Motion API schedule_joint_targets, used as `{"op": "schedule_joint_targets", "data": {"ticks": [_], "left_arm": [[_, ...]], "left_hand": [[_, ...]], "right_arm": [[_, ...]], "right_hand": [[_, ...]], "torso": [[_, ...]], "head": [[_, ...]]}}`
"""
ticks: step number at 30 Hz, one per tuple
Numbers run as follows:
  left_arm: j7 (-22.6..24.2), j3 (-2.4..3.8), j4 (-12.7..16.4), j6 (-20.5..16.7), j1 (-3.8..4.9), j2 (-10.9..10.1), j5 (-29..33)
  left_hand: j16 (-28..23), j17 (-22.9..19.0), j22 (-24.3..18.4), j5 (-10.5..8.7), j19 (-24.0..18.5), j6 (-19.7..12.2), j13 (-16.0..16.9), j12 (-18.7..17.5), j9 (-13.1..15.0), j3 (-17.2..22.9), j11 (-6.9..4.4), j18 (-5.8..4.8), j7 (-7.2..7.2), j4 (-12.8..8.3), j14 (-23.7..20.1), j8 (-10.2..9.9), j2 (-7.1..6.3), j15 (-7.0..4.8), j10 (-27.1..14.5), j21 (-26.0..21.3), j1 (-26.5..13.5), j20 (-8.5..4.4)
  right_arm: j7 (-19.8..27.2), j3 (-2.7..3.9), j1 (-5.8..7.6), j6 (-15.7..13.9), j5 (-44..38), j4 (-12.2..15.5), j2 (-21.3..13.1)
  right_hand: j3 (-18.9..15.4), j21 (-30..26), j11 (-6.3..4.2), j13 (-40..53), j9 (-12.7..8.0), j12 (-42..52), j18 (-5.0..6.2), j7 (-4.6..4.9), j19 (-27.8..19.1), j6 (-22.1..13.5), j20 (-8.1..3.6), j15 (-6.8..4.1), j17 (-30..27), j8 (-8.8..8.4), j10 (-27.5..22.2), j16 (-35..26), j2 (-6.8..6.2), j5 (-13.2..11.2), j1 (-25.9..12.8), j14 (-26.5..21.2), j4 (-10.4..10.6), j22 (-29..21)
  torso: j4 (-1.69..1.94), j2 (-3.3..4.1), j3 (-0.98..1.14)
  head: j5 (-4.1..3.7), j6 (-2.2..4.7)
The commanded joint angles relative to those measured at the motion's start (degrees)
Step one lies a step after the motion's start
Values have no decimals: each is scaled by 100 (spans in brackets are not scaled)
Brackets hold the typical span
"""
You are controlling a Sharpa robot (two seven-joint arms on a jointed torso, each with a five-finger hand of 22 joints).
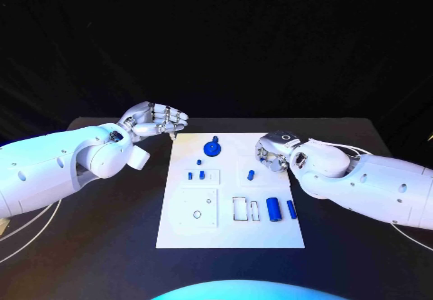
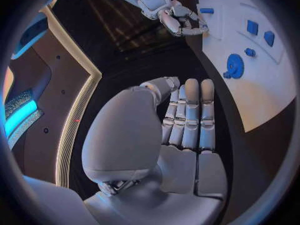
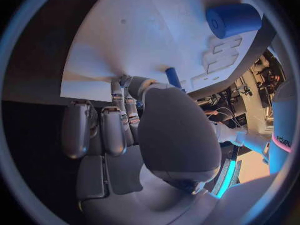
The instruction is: Assemble the parts on the task board
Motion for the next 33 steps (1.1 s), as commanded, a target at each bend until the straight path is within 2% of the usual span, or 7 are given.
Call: {"op": "schedule_joint_targets", "data": {"ticks": [1,6,14,25,30,33], "left_arm": [[44,6,21,75,5,-4,-6],[42,6,16,72,5,-9,-6],[39,6,-11,70,5,-16,4],[21,6,-31,82,5,-16,18],[20,6,-41,97,4,3,33],[23,6,-44,99,3,14,45]], "left_hand": [[-42,-10,11,14,-44,-33,-11,22,-13,-5,26,76,32,-34,18,-36,45,19,-5,22,-4,-2],[-49,-10,16,14,-51,-60,-18,19,-23,-9,34,76,42,-42,21,-54,46,25,-18,26,-13,3],[-61,-10,23,16,-61,-100,-29,15,-37,-13,46,76,57,-54,23,-79,49,34,-37,30,-24,11],[-71,-9,29,18,-71,-147,-43,8,-52,-18,62,76,78,-66,25,-106,53,46,-66,33,-40,22],[-73,-9,30,18,-72,-157,-46,6,-56,-19,66,76,82,-69,25,-112,53,49,-72,33,-41,24],[-73,-9,30,18,-72,-157,-46,6,-56,-19,66,76,82,-69,25,-112,53,49,-72,33,-41,24]], "right_arm": [[-94,-16,-29,-285,-161,56,-25],[-92,-5,-14,-570,-160,147,-107],[-39,43,38,-855,41,396,-327],[55,82,106,-1133,354,1059,-697],[139,86,62,-1256,444,1483,-696],[162,86,26,-1272,423,1643,-613]], "right_hand": [[40,38,-202,9,13,-17,-53,-6,78,52,-9,-42,-9,14,261,-35,13,-15,-50,215,-78,676],[56,64,-204,6,18,-28,-58,-8,87,62,-12,-45,-6,12,276,-30,4,-6,-73,217,-94,691],[68,88,-206,2,23,-39,-63,-8,95,70,-14,-46,-6,9,286,-27,-3,-1,-95,218,-105,705],[75,104,-205,-1,26,-48,-66,-6,101,74,-16,-49,-4,6,290,-24,-7,6,-113,218,-111,714],[84,91,-204,-5,29,-59,-62,-4,97,75,-18,-52,-11,2,292,-27,-11,18,-127,217,-119,709],[86,81,-204,-5,30,-61,-60,-3,94,75,-19,-53,-8,2,293,-25,-11,21,-129,217,-121,705]], "torso": [[-1,-3,1],[0,-11,-2],[0,-10,-1],[-6,-6,5],[6,-11,7],[9,-13,6]], "head": [[-2,-3],[-3,1],[0,6],[24,7],[81,-6],[127,-7]]}}
